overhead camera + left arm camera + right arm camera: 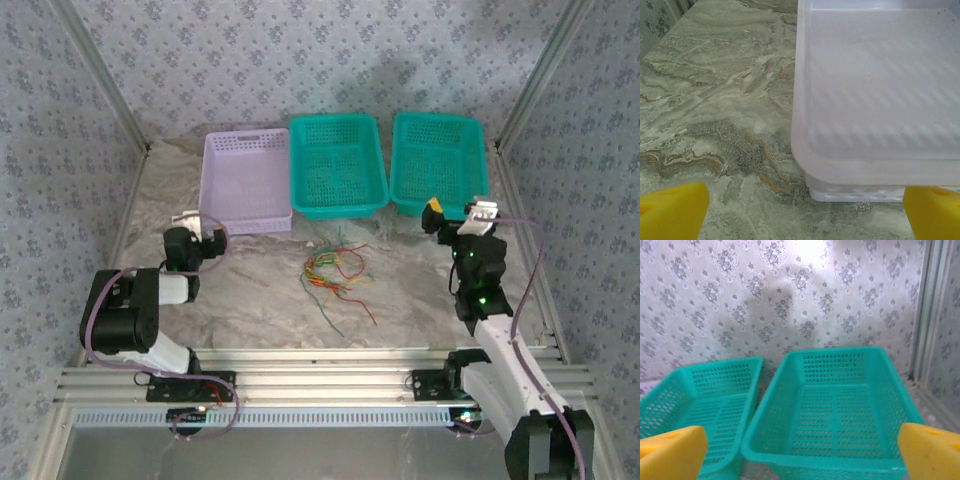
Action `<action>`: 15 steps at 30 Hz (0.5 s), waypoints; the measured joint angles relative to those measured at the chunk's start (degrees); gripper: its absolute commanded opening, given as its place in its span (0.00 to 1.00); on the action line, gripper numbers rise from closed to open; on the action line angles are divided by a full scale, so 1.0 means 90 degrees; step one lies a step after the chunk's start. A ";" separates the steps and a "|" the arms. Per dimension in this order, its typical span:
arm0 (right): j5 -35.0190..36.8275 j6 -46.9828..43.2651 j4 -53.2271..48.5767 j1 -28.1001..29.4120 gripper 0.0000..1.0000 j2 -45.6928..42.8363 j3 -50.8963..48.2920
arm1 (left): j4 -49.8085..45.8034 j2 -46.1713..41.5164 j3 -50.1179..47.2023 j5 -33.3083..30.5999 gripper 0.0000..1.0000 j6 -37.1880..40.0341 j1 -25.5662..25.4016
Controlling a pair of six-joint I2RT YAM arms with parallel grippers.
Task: Untangle the cables
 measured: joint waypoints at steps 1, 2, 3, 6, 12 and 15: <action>-0.0063 0.0248 -0.0146 0.0000 1.00 0.0002 0.0056 | 0.0000 0.0000 0.0000 0.0000 1.00 0.0000 0.0000; -0.0112 0.0461 -0.0255 0.0000 1.00 0.0022 0.0095 | 0.0000 0.0000 0.0000 0.0000 1.00 0.0000 0.0000; -0.0177 0.0746 -0.0413 0.0000 1.00 0.0087 0.0129 | 0.0000 0.0000 0.0000 0.0000 1.00 0.0000 0.0000; -0.0459 0.1367 -0.0699 0.0000 1.00 0.0282 0.0141 | 0.0000 0.0000 0.0000 0.0015 1.00 -0.0002 0.0007; -0.1083 0.1972 -0.1508 0.0311 1.00 0.1127 0.0884 | 0.0000 0.0000 0.0000 0.0073 1.00 -0.0002 0.0061; -0.0760 0.1889 -0.1671 0.0923 1.00 0.1095 0.1054 | -0.0002 0.0000 0.0000 0.0107 1.00 0.0000 0.0061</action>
